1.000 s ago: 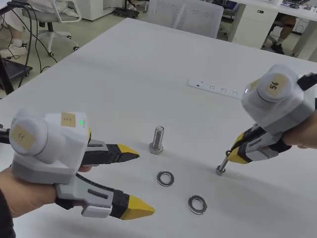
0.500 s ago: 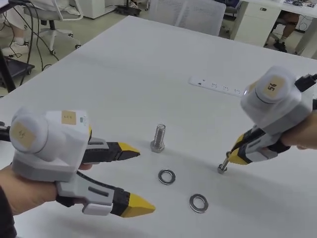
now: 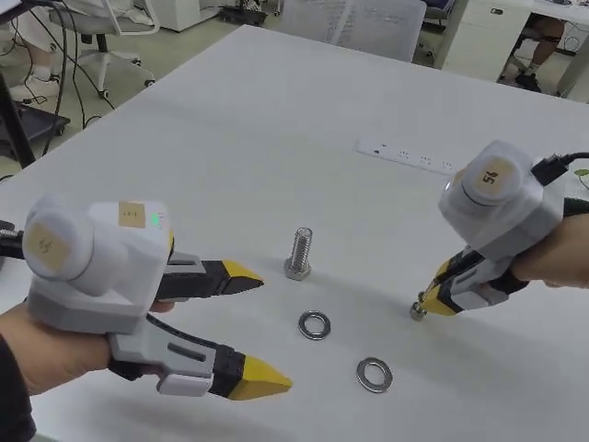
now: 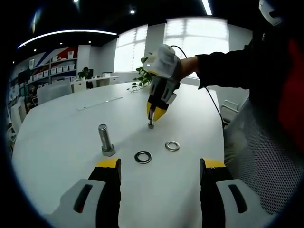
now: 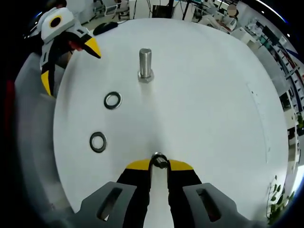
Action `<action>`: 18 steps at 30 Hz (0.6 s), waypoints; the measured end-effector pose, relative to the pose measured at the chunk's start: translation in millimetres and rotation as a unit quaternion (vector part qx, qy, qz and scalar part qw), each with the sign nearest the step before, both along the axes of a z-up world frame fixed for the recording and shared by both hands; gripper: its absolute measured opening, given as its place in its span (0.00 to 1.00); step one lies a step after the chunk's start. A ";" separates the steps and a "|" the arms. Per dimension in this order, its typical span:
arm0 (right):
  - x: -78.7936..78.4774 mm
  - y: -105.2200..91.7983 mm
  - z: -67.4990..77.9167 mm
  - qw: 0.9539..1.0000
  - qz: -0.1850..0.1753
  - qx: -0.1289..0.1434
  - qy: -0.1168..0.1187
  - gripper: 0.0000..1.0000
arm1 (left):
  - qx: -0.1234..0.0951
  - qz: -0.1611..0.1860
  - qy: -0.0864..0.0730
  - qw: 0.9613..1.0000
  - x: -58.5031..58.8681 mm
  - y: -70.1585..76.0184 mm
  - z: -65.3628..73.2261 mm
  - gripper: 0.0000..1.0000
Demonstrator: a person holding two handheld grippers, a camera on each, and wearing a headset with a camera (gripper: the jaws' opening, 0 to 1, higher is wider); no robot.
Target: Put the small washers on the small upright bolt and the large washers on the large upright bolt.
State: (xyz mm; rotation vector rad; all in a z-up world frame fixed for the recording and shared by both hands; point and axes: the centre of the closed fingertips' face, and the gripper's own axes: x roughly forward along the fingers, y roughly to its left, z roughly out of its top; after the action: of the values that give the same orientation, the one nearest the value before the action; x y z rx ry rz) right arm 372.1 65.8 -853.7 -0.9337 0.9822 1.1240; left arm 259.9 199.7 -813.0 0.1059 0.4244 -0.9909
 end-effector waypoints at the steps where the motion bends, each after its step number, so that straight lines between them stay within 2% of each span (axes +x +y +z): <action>1: 0.0 -0.2 -0.8 1.000 -0.001 0.000 0.002 0.14 | 0.000 0.000 0.001 1.000 -0.1 0.0 -0.1 0.66; 18: 0.9 -2.9 -9.0 1.000 -0.003 -0.006 0.006 0.14 | 0.002 0.001 0.002 1.000 0.2 0.9 -0.8 0.66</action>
State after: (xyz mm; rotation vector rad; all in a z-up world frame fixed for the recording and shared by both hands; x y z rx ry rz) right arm 373.0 62.9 -862.7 -0.9328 1.0016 1.1208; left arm 260.1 200.6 -813.8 0.1073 0.4302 -0.9890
